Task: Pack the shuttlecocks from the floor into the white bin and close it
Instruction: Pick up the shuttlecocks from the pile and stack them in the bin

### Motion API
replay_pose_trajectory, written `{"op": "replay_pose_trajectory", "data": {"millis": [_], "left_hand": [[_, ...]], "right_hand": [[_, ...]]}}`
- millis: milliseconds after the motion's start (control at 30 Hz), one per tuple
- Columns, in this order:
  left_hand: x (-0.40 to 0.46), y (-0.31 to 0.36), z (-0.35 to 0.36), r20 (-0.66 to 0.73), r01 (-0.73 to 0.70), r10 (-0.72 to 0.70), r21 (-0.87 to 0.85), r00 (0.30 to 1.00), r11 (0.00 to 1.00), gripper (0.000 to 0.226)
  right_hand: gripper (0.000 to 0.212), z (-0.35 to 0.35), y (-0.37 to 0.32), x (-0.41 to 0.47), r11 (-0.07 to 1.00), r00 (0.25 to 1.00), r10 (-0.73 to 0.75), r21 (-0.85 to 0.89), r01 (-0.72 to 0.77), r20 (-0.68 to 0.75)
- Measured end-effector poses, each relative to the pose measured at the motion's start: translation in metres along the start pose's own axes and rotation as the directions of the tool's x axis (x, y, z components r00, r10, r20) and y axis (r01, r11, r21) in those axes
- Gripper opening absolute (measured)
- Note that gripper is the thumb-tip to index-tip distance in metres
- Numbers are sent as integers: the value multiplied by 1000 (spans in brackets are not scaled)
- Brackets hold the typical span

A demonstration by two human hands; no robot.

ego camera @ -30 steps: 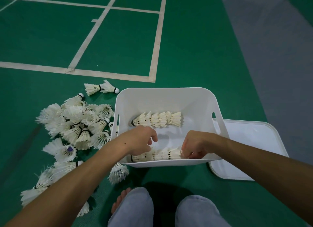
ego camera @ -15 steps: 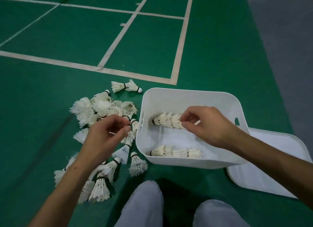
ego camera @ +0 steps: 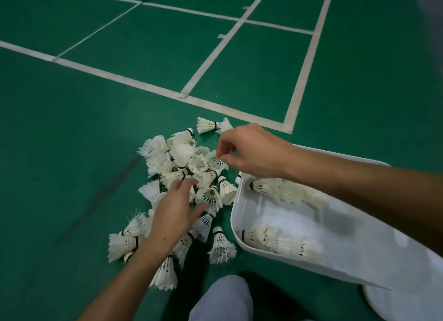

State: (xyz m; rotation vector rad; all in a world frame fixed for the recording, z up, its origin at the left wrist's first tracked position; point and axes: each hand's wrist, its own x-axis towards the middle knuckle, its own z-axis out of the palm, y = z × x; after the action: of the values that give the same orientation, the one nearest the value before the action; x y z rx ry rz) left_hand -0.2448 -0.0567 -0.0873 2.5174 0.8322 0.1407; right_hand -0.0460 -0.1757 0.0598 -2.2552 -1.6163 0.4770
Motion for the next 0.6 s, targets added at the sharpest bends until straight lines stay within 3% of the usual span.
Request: {"op": "replay_pose_trajectory", "data": {"millis": [200,367,467,600], "left_hand": [[41,19,10,-21,115,-113,105,993,988,53],[60,18,12,-73,87,-72,217,995,972,45],[71,13,9,-94,118,-105,139,990,983,46],[93,13,1,25,227,-227,-19,974,974,51]], "right_hand": [[21,17,30,75,971,968,95,-235,-39,234],[32,35,35,106,926,883,184,-378,-8,432],[34,45,41,118,917,838,216,-400,3,501],[36,58,50,131,910,796,253,-414,-4,550]]}}
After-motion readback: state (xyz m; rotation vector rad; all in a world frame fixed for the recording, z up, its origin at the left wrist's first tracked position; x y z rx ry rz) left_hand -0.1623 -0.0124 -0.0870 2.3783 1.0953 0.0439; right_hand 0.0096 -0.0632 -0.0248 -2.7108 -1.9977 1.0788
